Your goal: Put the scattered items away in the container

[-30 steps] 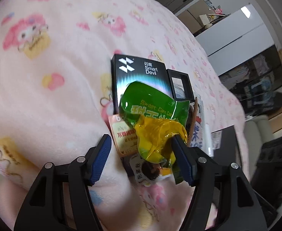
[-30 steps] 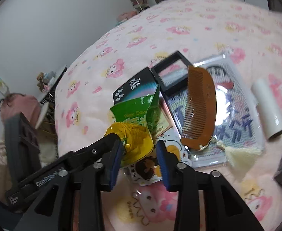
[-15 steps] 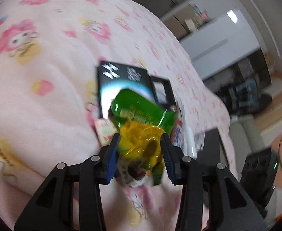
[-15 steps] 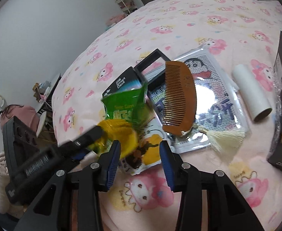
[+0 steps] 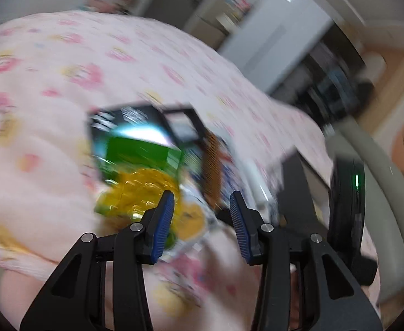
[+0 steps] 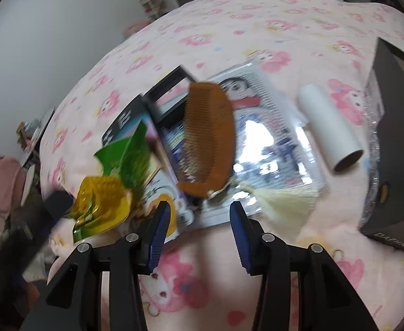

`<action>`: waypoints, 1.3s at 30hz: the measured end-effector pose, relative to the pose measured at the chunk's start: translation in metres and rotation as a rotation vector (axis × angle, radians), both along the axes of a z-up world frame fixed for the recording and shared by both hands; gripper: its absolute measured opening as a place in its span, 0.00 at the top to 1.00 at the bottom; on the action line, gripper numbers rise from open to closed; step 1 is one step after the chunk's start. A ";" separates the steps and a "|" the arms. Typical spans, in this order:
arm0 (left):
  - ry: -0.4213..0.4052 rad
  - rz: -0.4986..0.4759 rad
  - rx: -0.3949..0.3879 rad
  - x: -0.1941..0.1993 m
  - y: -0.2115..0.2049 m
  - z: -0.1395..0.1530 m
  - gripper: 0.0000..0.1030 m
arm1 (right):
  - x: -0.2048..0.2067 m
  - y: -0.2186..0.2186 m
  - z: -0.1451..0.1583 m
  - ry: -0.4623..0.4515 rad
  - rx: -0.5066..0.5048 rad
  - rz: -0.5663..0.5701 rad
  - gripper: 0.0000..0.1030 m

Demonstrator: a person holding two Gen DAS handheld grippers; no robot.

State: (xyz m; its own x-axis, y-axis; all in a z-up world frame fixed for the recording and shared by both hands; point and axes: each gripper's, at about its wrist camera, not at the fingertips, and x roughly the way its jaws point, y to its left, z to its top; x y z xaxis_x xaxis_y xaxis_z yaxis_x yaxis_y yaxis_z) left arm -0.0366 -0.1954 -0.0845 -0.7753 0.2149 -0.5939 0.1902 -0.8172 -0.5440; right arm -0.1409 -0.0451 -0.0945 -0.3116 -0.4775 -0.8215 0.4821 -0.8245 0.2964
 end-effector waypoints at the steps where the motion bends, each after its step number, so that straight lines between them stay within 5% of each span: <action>1: -0.007 -0.029 -0.014 -0.004 0.006 0.000 0.61 | 0.000 0.003 0.002 0.015 0.010 -0.017 0.61; 8: -0.040 -0.170 -0.109 -0.011 0.041 -0.002 0.64 | -0.006 0.026 0.002 0.032 0.047 -0.071 0.71; 16: -0.326 -0.177 -0.116 -0.041 0.045 -0.047 0.72 | -0.013 0.050 0.002 0.025 0.027 -0.105 0.72; 21: -0.292 -0.095 -0.151 -0.034 0.034 -0.038 0.86 | -0.010 0.035 -0.005 -0.011 0.010 -0.049 0.72; 25: -0.250 0.048 -0.172 -0.021 0.012 -0.025 0.87 | -0.006 0.017 -0.010 -0.027 0.018 0.004 0.72; 29: -0.267 0.101 -0.089 -0.017 -0.009 -0.031 0.87 | -0.009 0.000 -0.011 -0.048 -0.010 0.058 0.72; 39: -0.277 0.162 -0.034 -0.021 -0.021 -0.040 0.87 | -0.025 -0.013 -0.026 -0.173 -0.173 0.100 0.71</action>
